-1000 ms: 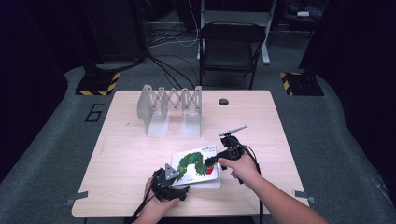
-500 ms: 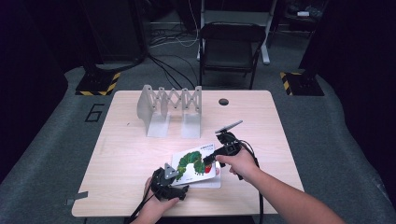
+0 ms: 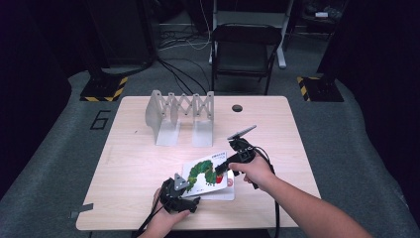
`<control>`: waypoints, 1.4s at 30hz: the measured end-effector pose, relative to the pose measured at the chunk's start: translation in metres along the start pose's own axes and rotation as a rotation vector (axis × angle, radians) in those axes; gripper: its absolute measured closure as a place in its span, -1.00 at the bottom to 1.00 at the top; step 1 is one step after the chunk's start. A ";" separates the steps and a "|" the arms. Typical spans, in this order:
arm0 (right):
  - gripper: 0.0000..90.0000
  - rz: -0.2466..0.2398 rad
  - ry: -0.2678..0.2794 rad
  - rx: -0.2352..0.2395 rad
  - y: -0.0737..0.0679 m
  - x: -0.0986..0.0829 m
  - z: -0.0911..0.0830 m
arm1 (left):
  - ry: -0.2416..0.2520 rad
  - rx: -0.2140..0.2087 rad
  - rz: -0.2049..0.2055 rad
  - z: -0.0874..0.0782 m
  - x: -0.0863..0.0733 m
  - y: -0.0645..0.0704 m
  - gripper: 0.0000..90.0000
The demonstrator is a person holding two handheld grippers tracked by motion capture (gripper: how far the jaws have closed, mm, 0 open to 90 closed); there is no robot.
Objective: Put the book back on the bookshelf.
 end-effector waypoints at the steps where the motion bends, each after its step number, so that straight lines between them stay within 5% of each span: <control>1: 0.45 -0.014 0.003 -0.001 0.000 0.000 0.000 | -0.001 -0.002 0.000 0.000 0.000 0.000 -0.79; 20: 0.56 -0.044 -0.027 0.058 -0.006 -0.008 -0.008 | 0.004 -0.011 0.006 -0.001 -0.001 0.000 -0.78; 21: 0.57 -0.078 -0.026 0.066 -0.004 -0.009 -0.008 | 0.004 -0.011 0.006 -0.001 -0.001 0.000 -0.78; 28: 0.63 -0.118 -0.039 0.092 -0.006 -0.012 -0.010 | 0.010 -0.013 -0.004 -0.002 -0.002 0.000 -0.74; 35: 0.71 -0.166 -0.071 0.102 -0.006 -0.015 -0.012 | -0.011 0.000 0.034 -0.004 -0.002 0.002 -0.66; 42: 0.76 -0.146 -0.107 0.130 -0.004 -0.015 -0.014 | -0.027 -0.009 0.044 -0.004 -0.001 0.002 -0.66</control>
Point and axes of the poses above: each handheld gripper's, and its own axes: z roughly forward along the jaws, x roughly out of its top, y roughly to its right, the point moved 2 cm from there along z, roughly forward along the jaws
